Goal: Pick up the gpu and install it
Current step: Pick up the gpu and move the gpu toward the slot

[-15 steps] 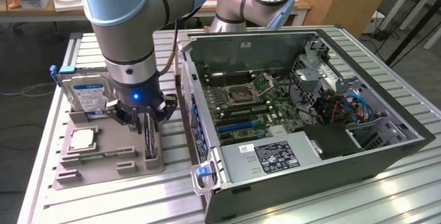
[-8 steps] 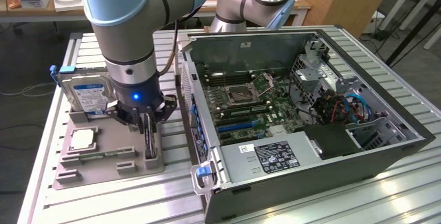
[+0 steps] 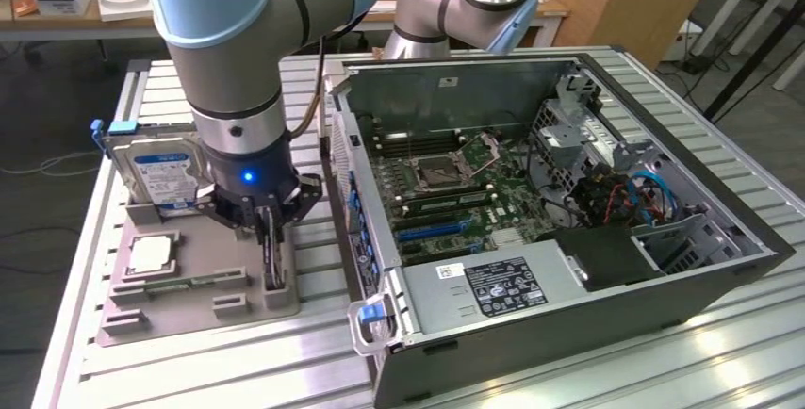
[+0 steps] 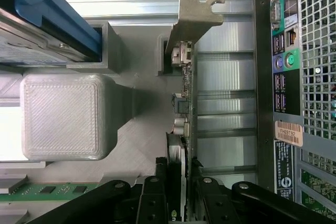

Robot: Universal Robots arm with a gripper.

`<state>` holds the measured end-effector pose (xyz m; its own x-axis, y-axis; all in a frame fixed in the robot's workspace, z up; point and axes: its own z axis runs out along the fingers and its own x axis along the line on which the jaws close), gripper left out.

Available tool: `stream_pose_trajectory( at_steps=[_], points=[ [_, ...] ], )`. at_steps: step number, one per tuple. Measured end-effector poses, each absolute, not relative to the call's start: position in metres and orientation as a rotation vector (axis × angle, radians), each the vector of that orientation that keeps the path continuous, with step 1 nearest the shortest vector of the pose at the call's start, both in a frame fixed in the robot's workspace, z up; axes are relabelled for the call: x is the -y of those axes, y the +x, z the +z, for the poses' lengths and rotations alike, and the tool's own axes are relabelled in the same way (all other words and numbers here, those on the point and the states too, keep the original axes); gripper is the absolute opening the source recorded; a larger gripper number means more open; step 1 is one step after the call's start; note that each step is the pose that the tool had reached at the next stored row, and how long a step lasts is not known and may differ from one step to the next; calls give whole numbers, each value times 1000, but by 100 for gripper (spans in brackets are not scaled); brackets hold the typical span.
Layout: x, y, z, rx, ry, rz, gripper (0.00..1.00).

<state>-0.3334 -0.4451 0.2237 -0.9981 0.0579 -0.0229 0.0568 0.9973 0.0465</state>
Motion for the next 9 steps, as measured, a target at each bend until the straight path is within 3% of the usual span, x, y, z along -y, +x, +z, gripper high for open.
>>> stream_pose_trajectory(
  at_steps=[9],
  points=[
    [445, -333, 224, -3115, 89, 71, 27]
  ],
)
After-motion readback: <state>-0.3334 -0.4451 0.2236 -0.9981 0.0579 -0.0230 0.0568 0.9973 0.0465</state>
